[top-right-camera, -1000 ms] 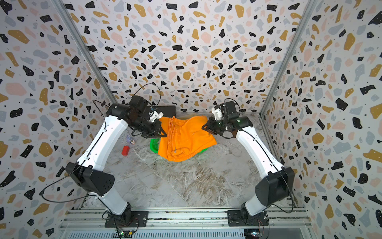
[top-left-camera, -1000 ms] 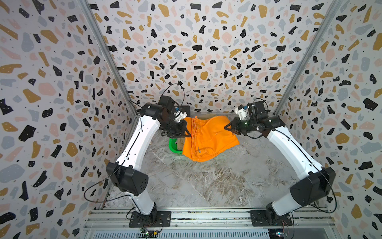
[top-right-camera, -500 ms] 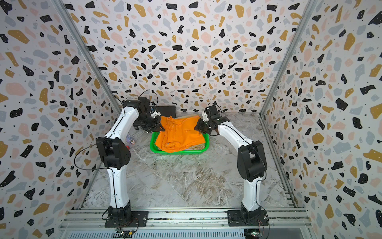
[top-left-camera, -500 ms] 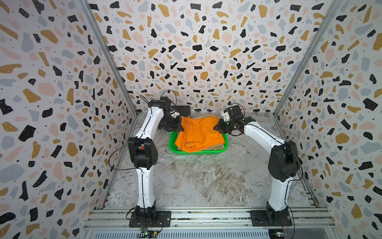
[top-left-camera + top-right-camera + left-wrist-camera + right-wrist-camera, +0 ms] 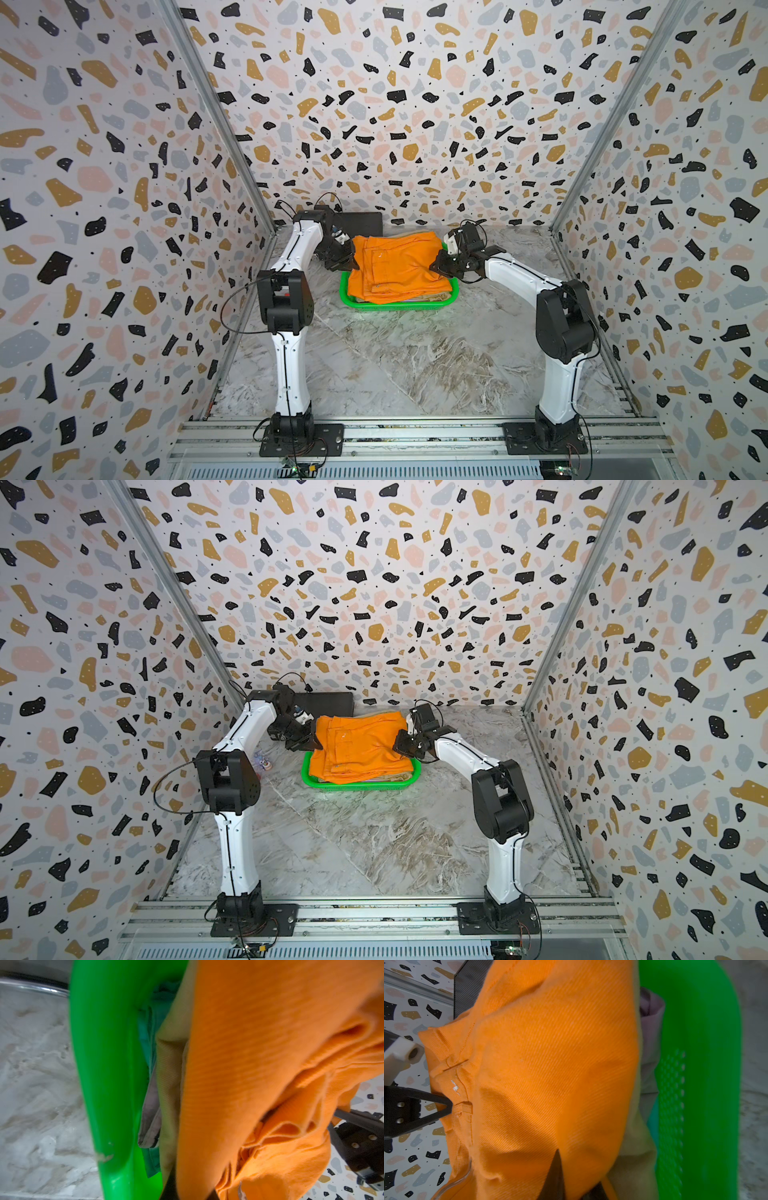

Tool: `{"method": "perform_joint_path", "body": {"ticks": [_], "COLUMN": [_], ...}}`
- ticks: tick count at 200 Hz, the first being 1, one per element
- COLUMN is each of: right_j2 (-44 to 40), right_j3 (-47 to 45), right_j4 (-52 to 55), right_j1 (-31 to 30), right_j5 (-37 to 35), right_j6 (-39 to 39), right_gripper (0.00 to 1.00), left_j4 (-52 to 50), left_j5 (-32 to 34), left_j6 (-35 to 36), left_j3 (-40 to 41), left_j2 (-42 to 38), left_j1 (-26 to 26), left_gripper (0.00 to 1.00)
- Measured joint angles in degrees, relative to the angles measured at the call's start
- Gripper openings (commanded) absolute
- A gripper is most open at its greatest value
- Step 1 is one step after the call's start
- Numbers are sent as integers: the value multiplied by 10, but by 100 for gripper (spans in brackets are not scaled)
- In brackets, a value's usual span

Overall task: Put the folded long pants in the basket
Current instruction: Place the long pant in the basket.

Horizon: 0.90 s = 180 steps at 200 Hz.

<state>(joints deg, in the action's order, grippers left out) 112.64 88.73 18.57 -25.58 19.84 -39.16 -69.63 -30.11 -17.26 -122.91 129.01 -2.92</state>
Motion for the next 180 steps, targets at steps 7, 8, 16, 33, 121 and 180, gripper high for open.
{"method": "perform_joint_path", "body": {"ticks": [7, 8, 16, 33, 121, 180], "right_j2": [-4, -4, -10, -26, -123, -22], "right_j3": [2, 3, 6, 25, 110, -57], "right_j4": [10, 11, 25, 65, 126, 49], "right_j1": [0, 0, -1, -3, -45, -67], "right_j5": [-1, -1, -2, -9, -7, 20], "right_j6": [7, 6, 9, 22, 40, -1], "right_gripper": [42, 43, 52, 60, 39, 33], "left_j4": [14, 16, 30, 54, 158, 250], "left_j5": [0, 0, 0, -3, -52, -107], "left_j6": [-6, -8, -13, -34, -141, -169], "left_j3": [3, 3, 4, 5, 214, 307], "left_j2": [-12, -13, -30, -72, -296, -136], "left_j1": [0, 0, 1, 1, -76, -92], "left_gripper": [47, 48, 53, 60, 51, 47]}}
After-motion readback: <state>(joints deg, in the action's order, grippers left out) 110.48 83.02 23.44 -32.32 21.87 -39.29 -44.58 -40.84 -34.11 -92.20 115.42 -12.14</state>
